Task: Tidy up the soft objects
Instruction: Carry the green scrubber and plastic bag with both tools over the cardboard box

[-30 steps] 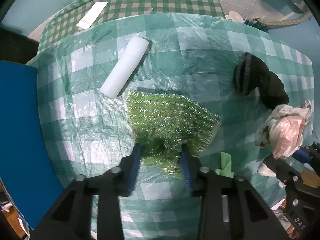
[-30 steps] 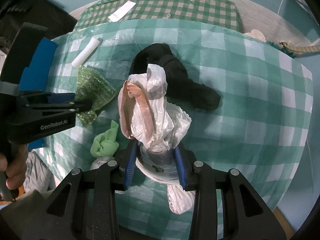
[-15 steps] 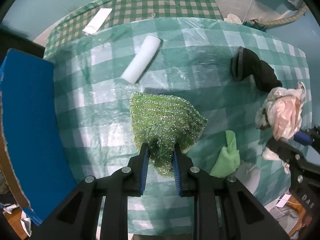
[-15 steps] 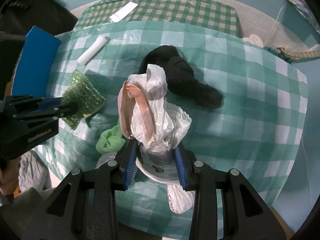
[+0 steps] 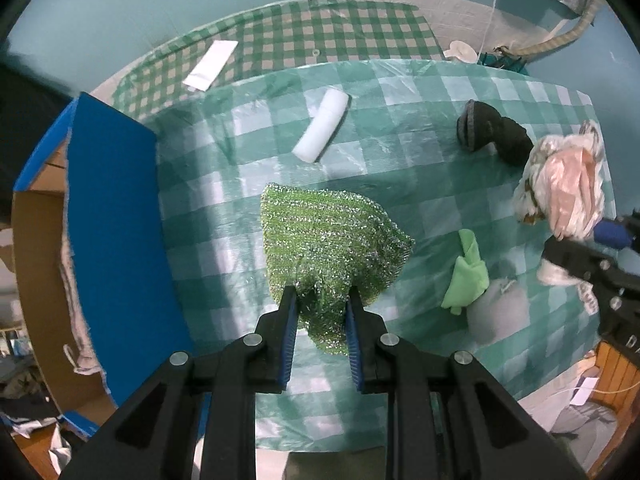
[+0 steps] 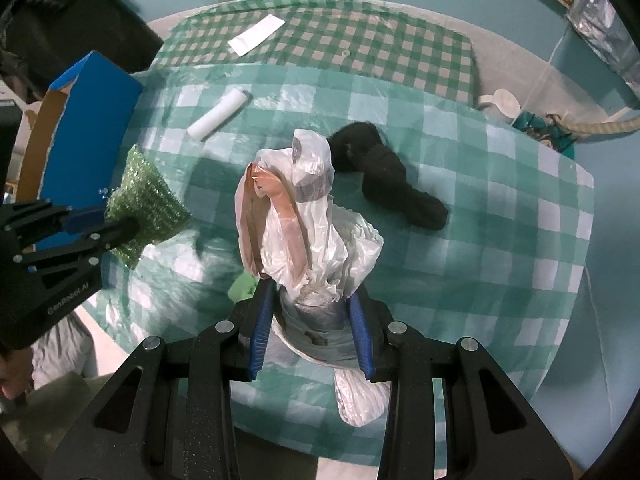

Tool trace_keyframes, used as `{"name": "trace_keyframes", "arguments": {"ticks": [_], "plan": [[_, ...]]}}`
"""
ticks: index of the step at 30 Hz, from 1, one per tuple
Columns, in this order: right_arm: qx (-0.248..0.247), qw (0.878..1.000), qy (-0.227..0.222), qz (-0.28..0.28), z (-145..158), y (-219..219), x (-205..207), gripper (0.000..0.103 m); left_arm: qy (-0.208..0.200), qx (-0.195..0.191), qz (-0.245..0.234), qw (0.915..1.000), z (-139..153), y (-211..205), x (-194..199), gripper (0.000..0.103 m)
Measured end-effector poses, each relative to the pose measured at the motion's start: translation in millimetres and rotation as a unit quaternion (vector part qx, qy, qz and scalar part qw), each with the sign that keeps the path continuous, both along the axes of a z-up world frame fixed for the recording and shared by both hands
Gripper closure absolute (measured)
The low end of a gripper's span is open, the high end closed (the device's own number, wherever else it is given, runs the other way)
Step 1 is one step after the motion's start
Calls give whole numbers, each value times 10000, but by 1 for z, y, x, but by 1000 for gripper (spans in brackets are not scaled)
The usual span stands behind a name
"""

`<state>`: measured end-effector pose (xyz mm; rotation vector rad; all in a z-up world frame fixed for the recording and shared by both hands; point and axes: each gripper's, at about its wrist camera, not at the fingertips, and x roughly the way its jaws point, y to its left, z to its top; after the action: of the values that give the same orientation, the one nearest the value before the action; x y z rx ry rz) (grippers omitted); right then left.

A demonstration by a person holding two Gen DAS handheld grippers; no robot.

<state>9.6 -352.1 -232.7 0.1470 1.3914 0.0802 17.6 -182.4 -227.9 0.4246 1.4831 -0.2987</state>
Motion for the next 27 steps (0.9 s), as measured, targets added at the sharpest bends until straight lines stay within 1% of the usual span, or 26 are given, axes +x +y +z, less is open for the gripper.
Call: {"name": "trace_keyframes", "arguments": {"ticks": [7,12,14,20,27], "plan": [[-16,10000,-97,-11,20,13,0,67,-242,17,-253,9994,21,10,-16,81],[-32,9999,-139,28,33,25,0,67,-393,33,-339,9986,35,20,-20,81],[-37,9998,-169,55,38,30,0,67,-461,58,-325,9984,41,27,-22,81],[-50,9997,-224,113,50,44,2,67,-501,4,-182,9986,55,47,-24,81],[-38,9990,-316,304,65,67,4,67,-630,-58,-138,9979,75,64,-26,81]]}}
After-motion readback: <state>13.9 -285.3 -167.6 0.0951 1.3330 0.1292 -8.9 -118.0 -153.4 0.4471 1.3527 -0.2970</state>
